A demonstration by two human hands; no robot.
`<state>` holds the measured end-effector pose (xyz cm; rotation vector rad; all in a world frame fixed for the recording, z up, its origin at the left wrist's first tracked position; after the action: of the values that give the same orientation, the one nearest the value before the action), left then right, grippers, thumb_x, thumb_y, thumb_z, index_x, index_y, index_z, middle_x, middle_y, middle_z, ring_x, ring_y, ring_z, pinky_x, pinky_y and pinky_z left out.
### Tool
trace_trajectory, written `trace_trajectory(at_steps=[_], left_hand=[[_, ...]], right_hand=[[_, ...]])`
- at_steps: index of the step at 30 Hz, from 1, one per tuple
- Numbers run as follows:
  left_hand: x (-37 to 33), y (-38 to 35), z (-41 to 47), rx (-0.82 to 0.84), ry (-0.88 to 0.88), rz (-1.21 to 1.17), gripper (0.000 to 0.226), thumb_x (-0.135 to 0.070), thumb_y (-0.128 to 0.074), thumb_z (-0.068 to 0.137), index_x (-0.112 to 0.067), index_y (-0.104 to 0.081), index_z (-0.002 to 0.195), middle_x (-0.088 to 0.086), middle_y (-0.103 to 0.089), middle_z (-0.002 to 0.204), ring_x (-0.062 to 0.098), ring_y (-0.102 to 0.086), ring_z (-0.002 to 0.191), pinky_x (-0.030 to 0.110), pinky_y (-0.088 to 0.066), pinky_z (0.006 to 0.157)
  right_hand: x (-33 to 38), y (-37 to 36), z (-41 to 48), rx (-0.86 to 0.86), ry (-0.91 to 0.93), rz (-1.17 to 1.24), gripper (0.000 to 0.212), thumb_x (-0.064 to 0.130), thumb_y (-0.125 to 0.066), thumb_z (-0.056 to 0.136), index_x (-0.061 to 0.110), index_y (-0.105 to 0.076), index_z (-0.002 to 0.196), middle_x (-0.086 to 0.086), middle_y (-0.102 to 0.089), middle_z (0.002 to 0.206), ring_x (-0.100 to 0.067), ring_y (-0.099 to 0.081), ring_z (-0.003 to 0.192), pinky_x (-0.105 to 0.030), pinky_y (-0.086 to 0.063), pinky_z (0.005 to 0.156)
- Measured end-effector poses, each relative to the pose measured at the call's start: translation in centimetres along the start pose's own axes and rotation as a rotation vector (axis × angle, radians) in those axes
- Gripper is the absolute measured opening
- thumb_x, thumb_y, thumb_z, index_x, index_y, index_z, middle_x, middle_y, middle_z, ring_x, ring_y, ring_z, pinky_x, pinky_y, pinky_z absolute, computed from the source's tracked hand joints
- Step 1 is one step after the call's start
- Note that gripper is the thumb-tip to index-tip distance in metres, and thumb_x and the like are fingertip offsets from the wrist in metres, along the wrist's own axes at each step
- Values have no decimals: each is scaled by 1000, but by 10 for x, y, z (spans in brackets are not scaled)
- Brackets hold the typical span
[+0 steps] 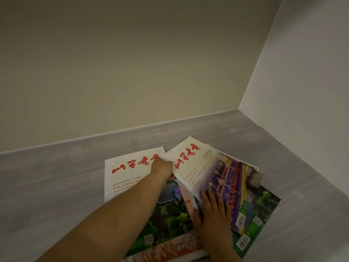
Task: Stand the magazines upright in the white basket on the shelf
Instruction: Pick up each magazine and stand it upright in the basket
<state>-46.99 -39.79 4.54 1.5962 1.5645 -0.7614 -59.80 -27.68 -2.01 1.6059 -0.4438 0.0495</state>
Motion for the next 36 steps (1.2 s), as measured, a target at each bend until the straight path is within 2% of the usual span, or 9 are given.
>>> trace_trajectory(at_steps=[5,7,10,18,20,22,24,30,36], left_hand=[[-9,21,-9,-5,-63,246,13,-6,-46,86,0,-53,77,16,-63,65,29,-64,56,33,-54,53],[-5,39,-10,12,-6,286,21,-7,-48,84,0,-55,65,12,-61,55,19,-60,43,26,-51,45],[9,62,-13,36,118,260,28,-10,-46,87,0,-56,63,14,-61,58,23,-59,50,27,-49,49],[38,103,-13,-56,99,208,30,-26,-53,87,-1,-51,70,18,-58,67,29,-58,57,34,-51,57],[39,96,-15,-17,76,208,36,-36,-56,84,-3,-50,70,16,-58,67,27,-59,57,30,-49,49],[38,88,-14,-1,59,179,36,-37,-57,83,-4,-50,69,13,-56,66,25,-58,56,28,-47,45],[37,84,-10,-33,54,132,34,-32,-58,83,-4,-50,66,12,-55,64,23,-56,56,28,-45,46],[37,85,-3,-145,8,220,31,-18,-58,84,-9,-48,56,8,-52,58,20,-49,56,33,-47,73],[44,114,-27,-50,-18,-140,6,-7,-42,90,-8,-48,90,11,-59,83,24,-59,69,37,-51,65]], right_hand=[[8,8,-9,-15,28,-14,83,70,17,72,32,-1,143,7,1,156,-18,1,144,-37,0,117],[12,8,-11,3,43,-22,69,65,4,82,33,-3,143,9,1,156,-16,0,144,-36,-1,117],[16,12,-15,6,79,-21,53,48,-24,93,34,-11,143,9,-3,156,-13,0,144,-36,0,117],[21,15,-32,56,208,-89,53,45,-32,93,33,-17,142,8,-5,156,-15,-1,144,-35,0,118],[28,21,-39,-30,311,-107,52,42,-61,80,28,-48,129,4,-38,145,-17,-36,135,-33,-31,111],[35,28,-44,-116,348,-150,53,46,-87,39,30,-74,88,10,-73,99,-12,-70,91,-28,-56,71],[41,29,-44,-144,330,-200,54,50,-88,19,37,-74,70,18,-74,79,-5,-71,72,-22,-56,54],[39,29,-48,-146,370,-228,53,52,-87,20,39,-73,69,21,-73,80,-2,-70,72,-20,-56,55],[57,28,-56,-105,429,-142,48,56,-84,28,40,-72,71,26,-70,78,1,-67,69,-18,-55,59]])
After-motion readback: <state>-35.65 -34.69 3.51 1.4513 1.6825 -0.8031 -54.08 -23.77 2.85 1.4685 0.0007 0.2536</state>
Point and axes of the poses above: each hand's wrist, its own z-axis towards the middle knuckle, its own y-axis out of the back of the hand, x = y × z, the point moved 3 cm from there along z, towards the middle knuckle
